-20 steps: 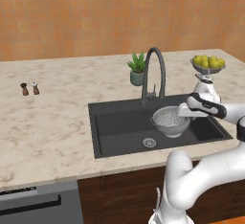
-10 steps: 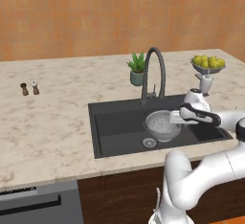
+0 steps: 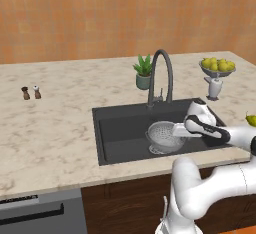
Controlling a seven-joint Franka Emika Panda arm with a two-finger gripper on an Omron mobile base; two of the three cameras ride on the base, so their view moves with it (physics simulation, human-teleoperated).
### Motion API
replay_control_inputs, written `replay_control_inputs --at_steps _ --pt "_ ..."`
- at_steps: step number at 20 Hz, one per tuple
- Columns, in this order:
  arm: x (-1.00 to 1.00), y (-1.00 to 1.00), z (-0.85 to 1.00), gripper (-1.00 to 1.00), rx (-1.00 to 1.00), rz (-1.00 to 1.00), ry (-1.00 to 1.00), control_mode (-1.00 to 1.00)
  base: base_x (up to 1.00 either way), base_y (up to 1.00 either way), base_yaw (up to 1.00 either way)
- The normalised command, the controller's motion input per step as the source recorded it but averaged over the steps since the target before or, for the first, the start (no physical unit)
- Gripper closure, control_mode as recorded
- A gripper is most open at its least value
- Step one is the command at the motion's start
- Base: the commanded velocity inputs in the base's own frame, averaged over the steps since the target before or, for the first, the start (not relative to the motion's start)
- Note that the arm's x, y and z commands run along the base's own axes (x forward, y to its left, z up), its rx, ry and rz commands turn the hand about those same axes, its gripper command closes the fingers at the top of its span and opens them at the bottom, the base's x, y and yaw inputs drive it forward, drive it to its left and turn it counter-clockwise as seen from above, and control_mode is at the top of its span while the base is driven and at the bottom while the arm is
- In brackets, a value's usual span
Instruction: Put the colander in the sink, put the pear in the colander, and turn on the sink faucet and pour water over the colander.
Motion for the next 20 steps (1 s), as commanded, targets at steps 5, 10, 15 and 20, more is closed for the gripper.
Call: replay_control_inputs --at_steps 5,10,15,20 --pt "-0.25 0.22 -0.07 1.00 -0.03 0.03 0.00 -1.00 0.00 0.00 0.00" --pt "0.45 0.30 -0.06 1.00 0.03 -0.01 0.00 -1.00 0.00 0.00 0.00" --pt "0.22 0.09 -0.01 -1.00 0.02 0.00 0.00 -1.00 0.00 0.00 0.00" --pt "-0.06 -0.03 0.13 -1.00 0.00 0.00 -0.02 -1.00 0.00 0.00 0.00"
